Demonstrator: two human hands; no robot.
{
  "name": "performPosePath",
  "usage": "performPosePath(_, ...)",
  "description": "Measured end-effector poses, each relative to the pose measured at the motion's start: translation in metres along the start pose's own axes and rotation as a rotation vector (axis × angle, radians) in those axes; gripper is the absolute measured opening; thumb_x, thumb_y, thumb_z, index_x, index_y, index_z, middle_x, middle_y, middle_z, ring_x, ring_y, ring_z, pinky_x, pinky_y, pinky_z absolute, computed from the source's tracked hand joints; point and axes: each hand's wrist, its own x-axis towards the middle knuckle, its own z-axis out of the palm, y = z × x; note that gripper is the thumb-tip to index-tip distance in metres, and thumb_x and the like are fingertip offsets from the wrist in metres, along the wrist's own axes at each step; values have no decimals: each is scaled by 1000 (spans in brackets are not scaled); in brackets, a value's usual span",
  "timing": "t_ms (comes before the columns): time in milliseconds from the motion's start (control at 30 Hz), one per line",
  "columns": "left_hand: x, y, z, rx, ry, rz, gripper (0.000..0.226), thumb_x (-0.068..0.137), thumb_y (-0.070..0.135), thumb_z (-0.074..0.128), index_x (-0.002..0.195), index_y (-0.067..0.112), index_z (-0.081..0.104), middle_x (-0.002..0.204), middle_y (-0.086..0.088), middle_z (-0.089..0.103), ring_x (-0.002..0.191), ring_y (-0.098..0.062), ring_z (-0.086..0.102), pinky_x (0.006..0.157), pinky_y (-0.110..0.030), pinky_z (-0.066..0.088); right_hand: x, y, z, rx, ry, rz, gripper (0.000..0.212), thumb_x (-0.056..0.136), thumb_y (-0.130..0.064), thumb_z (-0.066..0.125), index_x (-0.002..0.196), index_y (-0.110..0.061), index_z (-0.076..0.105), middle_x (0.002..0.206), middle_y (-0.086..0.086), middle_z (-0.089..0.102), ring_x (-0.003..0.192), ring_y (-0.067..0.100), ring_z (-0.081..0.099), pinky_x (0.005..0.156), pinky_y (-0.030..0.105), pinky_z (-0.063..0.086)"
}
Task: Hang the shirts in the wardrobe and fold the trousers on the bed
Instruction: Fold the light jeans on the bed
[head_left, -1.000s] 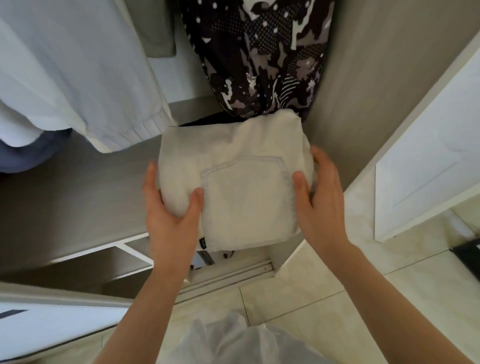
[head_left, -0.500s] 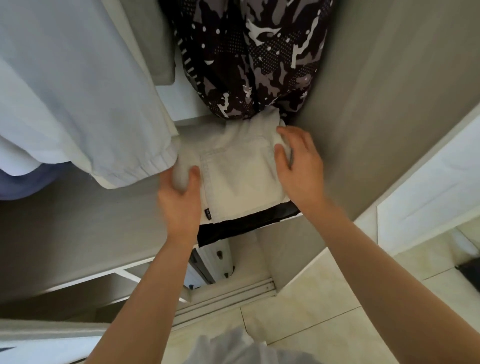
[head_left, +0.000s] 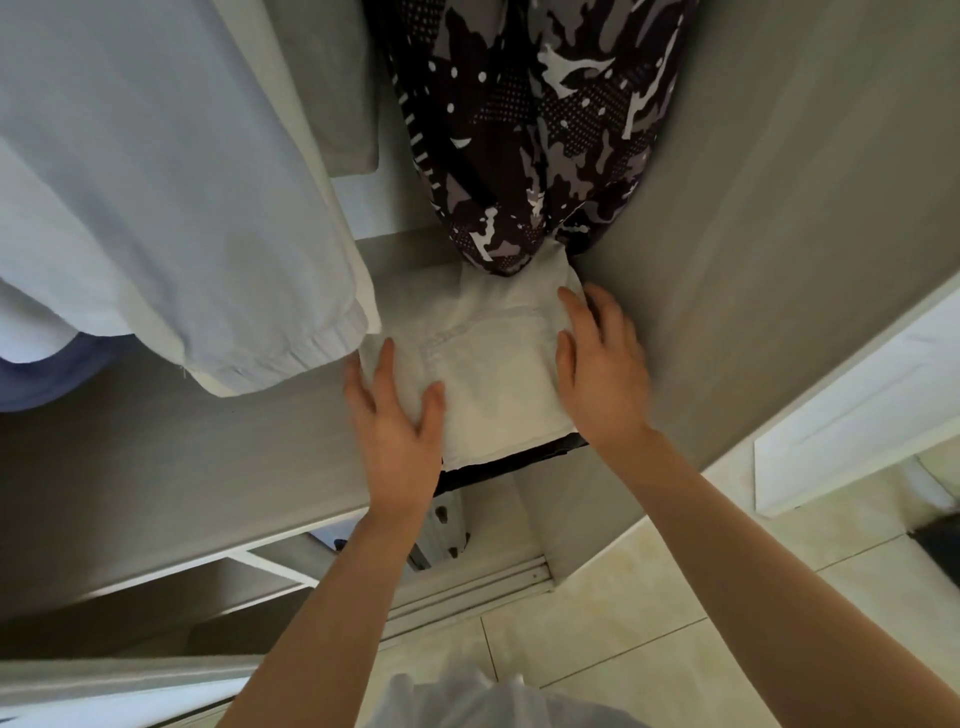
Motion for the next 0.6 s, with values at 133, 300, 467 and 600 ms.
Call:
performPosePath(133,-6,-15,-1,239,-76,109,65,95,55,43,151,23,34,162,-13,3,145,-35,19,110,-41,29,-11,7,6,-21,-42,-137,43,97,-29,43,137,-15,52,145,13,44,127,32,46,97,47,45)
performPosePath(300,-3,-29,-2,415,-157,105,73,92,64,30,154,24,27,161,-13,14,145,-36,25,106,-56,42,-15,14,15,-36,-98,-83,45,97,-33,40,137,-16,52,144,11,46,126,33,47,97,48,47)
performPosePath(467,-1,-27,-2,499,-166,102,75,91,66,26,154,26,26,161,-12,15,144,-35,28,103,-54,45,-13,17,18,-50,-95,-100,44,98,-33,39,135,-15,55,142,12,48,124,34,49,99,47,45)
performPosePath(600,-1,-17,-4,600,-193,82,80,87,67,18,154,25,24,161,-13,16,141,-36,32,94,-50,50,-11,17,16,-50,-110,-107,44,97,-34,39,133,-14,56,139,14,50,121,36,51,97,47,47)
